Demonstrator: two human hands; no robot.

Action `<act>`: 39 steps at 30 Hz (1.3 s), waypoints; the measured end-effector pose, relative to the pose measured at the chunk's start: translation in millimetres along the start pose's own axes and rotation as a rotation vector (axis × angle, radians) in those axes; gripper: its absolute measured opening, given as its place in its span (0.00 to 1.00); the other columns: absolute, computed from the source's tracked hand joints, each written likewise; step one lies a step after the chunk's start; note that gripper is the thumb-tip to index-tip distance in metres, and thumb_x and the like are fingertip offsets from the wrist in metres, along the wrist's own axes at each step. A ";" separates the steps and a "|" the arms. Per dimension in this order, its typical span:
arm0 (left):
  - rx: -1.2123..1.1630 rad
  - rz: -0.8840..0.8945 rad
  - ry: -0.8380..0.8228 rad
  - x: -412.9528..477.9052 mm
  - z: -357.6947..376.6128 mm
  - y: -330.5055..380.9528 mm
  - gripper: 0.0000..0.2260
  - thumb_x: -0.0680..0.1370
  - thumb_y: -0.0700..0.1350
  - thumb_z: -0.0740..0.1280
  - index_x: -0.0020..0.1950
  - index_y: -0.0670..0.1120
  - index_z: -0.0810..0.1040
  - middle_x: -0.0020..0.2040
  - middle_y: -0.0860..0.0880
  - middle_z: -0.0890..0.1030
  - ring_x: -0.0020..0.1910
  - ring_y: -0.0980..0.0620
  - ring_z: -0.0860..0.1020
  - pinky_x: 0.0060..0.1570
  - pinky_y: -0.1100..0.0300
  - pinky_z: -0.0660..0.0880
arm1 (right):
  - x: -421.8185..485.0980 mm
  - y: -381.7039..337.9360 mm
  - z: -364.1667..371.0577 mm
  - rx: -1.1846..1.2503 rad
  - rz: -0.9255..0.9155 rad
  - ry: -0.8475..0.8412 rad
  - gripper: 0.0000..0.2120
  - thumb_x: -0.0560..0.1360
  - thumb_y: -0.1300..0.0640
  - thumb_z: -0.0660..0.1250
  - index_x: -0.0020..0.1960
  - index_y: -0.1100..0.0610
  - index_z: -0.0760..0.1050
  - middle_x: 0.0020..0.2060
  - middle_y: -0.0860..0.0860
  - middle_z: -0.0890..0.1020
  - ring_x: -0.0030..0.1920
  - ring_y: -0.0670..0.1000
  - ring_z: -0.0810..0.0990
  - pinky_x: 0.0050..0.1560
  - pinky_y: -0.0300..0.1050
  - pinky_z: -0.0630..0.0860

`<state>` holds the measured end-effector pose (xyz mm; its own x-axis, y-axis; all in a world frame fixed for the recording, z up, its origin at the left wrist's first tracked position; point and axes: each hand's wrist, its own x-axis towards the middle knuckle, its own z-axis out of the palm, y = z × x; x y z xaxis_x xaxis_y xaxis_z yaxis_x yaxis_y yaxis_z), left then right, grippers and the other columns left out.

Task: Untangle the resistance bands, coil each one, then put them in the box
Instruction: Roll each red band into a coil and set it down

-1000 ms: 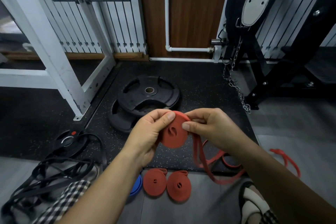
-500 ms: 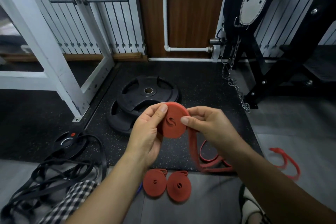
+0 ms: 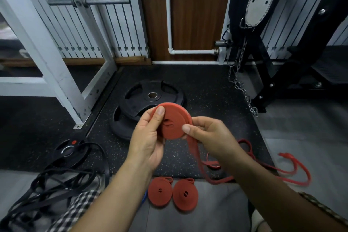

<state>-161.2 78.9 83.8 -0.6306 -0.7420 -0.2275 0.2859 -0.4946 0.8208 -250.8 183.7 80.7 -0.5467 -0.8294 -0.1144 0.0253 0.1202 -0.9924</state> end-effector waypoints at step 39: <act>0.376 0.040 -0.174 0.4 -13.7 9.5 0.13 0.68 0.46 0.69 0.52 0.50 0.77 0.44 0.50 0.80 0.40 0.57 0.78 0.37 0.62 0.76 | 1.7 -13.6 -11.1 -0.128 -0.059 -0.066 0.07 0.74 0.62 0.66 0.47 0.53 0.79 0.36 0.47 0.84 0.37 0.41 0.82 0.41 0.33 0.77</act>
<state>-148.9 67.7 84.2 -0.7459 -0.6539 -0.1266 0.0493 -0.2438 0.9686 -261.3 186.7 94.5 -0.4876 -0.8708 -0.0630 -0.1146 0.1354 -0.9841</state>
